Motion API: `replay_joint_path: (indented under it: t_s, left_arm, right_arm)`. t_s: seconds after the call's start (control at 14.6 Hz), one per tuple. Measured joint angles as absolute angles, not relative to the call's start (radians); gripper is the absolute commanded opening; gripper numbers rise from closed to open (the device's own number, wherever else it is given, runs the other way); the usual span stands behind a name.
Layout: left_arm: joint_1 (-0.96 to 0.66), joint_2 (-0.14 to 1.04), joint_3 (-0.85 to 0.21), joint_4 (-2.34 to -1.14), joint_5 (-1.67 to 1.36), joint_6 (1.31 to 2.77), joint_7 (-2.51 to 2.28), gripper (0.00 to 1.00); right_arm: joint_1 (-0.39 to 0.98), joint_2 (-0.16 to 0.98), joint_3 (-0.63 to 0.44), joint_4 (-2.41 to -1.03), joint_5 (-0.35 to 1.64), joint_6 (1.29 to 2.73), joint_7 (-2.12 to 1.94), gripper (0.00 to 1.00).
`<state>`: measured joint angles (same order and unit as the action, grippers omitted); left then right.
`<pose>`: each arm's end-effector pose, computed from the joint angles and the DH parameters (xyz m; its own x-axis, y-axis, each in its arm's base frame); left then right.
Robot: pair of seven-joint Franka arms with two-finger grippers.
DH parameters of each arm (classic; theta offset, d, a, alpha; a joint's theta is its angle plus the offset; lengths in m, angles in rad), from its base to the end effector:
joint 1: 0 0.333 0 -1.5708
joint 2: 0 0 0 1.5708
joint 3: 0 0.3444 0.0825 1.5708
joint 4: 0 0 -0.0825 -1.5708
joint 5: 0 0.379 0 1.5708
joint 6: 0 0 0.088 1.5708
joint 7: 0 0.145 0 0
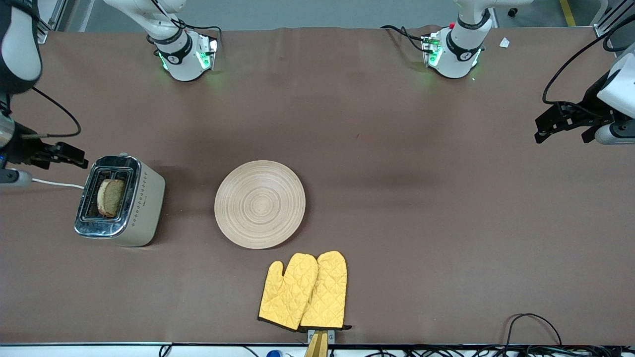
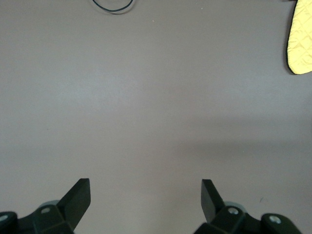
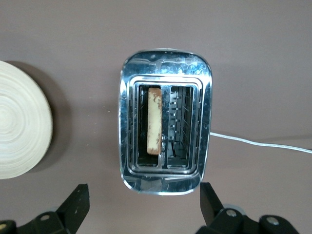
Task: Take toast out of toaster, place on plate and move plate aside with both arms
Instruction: 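Reach the right gripper down to the toast in the toaster, then grasp the toast slice with the right gripper and lift it out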
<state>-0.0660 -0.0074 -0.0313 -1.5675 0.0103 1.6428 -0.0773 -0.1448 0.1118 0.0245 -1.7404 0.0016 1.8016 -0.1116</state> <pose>0.5552 -0.0528 0.6273 0.9963 -0.0204 0.0832 -0.0202 -0.9998 -0.0041 0.5837 -0.0709 0.4908 0.9987 -0.0089 -0.0498 -0.0094 -0.9999 -0.0099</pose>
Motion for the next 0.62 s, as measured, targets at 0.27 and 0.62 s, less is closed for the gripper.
replay_joint_path:
  t_s: [0.27,0.62]
  left_arm:
    - [-0.066,-0.007,-0.031,-1.568,0.010,1.643,-0.077,1.00]
    - [-0.065,-0.007,-0.031,-1.568,0.010,1.643,-0.077,1.00]
  right_arm:
    - [-0.149,0.209,0.024,-1.750,0.002,1.894,-0.112,1.00]
    - [-0.149,0.298,0.024,-1.750,0.002,1.964,-0.112,0.17]
